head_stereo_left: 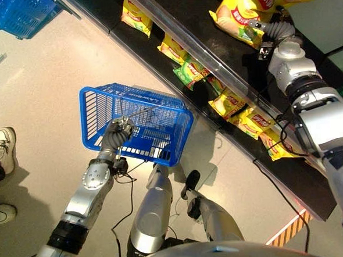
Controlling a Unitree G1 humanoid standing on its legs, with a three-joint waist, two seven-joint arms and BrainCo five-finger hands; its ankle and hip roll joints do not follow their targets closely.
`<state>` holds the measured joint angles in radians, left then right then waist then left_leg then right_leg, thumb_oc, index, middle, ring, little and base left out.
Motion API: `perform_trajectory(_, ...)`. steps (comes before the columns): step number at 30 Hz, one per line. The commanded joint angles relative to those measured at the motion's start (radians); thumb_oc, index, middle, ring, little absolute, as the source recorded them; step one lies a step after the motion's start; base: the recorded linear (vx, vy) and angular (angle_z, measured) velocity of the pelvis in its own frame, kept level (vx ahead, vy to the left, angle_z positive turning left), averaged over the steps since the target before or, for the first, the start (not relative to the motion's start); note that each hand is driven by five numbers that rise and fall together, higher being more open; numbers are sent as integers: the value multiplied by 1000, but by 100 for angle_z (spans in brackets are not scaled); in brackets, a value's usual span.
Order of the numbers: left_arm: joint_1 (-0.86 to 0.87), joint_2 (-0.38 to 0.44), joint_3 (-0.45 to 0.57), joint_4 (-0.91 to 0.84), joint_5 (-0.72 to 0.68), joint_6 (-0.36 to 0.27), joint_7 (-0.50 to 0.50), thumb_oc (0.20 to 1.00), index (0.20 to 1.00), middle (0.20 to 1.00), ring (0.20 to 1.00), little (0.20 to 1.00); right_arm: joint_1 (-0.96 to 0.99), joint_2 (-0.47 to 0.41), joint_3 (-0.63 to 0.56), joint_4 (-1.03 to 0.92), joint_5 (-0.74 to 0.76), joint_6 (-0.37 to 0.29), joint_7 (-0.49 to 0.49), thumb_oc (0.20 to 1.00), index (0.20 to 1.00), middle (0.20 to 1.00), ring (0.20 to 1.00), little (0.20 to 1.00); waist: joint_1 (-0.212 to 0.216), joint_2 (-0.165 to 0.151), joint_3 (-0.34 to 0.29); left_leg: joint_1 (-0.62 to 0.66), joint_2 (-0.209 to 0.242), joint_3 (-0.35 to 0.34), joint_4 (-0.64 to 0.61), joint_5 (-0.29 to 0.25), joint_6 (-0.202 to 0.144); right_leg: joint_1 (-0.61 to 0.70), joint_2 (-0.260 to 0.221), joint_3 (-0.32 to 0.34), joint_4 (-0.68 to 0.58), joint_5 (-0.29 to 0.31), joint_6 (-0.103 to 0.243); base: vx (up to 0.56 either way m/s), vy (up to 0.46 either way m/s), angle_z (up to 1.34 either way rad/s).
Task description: Pick up the snacks into the basket
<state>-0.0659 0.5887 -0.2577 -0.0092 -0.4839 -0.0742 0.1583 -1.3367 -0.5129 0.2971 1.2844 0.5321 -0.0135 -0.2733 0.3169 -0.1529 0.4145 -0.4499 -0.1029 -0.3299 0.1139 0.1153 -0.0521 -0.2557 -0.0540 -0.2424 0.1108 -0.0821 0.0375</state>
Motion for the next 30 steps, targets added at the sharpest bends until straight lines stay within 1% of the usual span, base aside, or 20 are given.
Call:
perform_trajectory(1, -48, 16, 51, -221, 28, -91, 9, 200, 200, 200, 200, 200, -93, 9, 83, 22, 8, -8, -16, 1000, 1000, 1000, 1000, 1000, -3, -30, -15, 23, -62, 28, 120, -169, 34, 87, -42, 22, 10, 2, 83, 0, 0, 0)
perform_trajectory(3, -53, 17, 48, -219, 30, -93, 13, 200, 200, 200, 200, 200, -95, 15, 84, 30, 6, -6, -17, 1000, 1000, 1000, 1000, 1000, -4, -29, -16, 26, -61, 30, 123, -178, 34, 91, -41, 23, 10, -3, 82, 0, 0, 0)
perform_trajectory(5, -61, 15, 41, -220, 31, -92, 13, 200, 200, 200, 200, 200, -99, 19, 81, 47, 4, -2, -15, 1000, 1000, 1000, 1000, 1000, -9, -26, -20, 25, -61, 28, 115, -164, 35, 89, -42, 21, 5, 5, 82, 0, 0, 0)
perform_trajectory(6, -61, 15, 42, -220, 32, -93, 12, 200, 200, 200, 200, 200, -95, 25, 82, 40, 5, -3, -15, 1000, 1000, 1000, 1000, 1000, -10, -26, -18, 31, -59, 31, 117, -173, 34, 95, -41, 23, 5, 0, 80, 0, 0, 0)
perform_trajectory(7, -62, 15, 41, -221, 32, -93, 12, 200, 200, 200, 200, 200, -95, 24, 81, 40, 5, -3, -16, 1000, 1000, 1000, 1000, 1000, -11, -26, -19, 28, -60, 30, 114, -164, 34, 92, -42, 22, 3, 5, 81, 0, 0, 0)
perform_trajectory(13, -64, 25, 54, -210, 35, -97, 5, 200, 200, 200, 200, 200, -35, 45, 80, -57, 10, -28, -3, 1000, 1000, 1000, 1000, 1000, -24, -36, -36, 51, -48, 44, 97, -159, 38, 103, -40, 36, -6, 16, 86, -11, -1, -5)
perform_trajectory(19, -56, 34, 56, -196, 24, -94, -12, 200, 200, 200, 200, 200, 10, 31, 71, -91, 9, -30, 14, 1000, 1000, 1000, 1000, 1000, -35, -35, -68, 95, -38, 61, 79, -157, 41, 121, -39, 51, -7, 20, 85, -20, 5, -9)
perform_trajectory(22, -47, 37, 53, -180, 17, -90, -38, 200, 200, 200, 200, 200, 48, 18, 61, -109, 15, -33, 42, 1000, 1000, 1000, 1000, 1000, -41, -35, -91, 124, -36, 66, 67, -156, 43, 141, -40, 53, -14, 21, 84, -15, -10, -18)
perform_trajectory(26, -35, 42, 62, -171, 13, -89, -48, 200, 200, 200, 200, 200, 68, 15, 45, -107, 19, -31, 52, 1000, 1000, 1000, 1000, 1000, -44, -31, -109, 147, -33, 74, 55, -155, 47, 151, -42, 61, -15, 27, 88, -11, 7, -9)
perform_trajectory(27, -29, 41, 66, -167, 9, -87, -52, 200, 200, 200, 200, 200, 78, 18, 37, -104, 18, -30, 56, 1000, 1000, 1000, 1000, 1000, -47, -24, -120, 162, -28, 81, 48, -153, 49, 155, -44, 69, -12, 29, 89, -6, 14, -14)
perform_trajectory(30, -26, 38, 71, -162, 5, -89, -56, 200, 200, 200, 200, 200, 85, 17, 31, -102, 12, -28, 62, 1000, 1000, 1000, 1000, 1000, -52, -18, -130, 173, -29, 88, 46, -154, 50, 159, -47, 76, -8, 27, 90, -9, 12, -18)
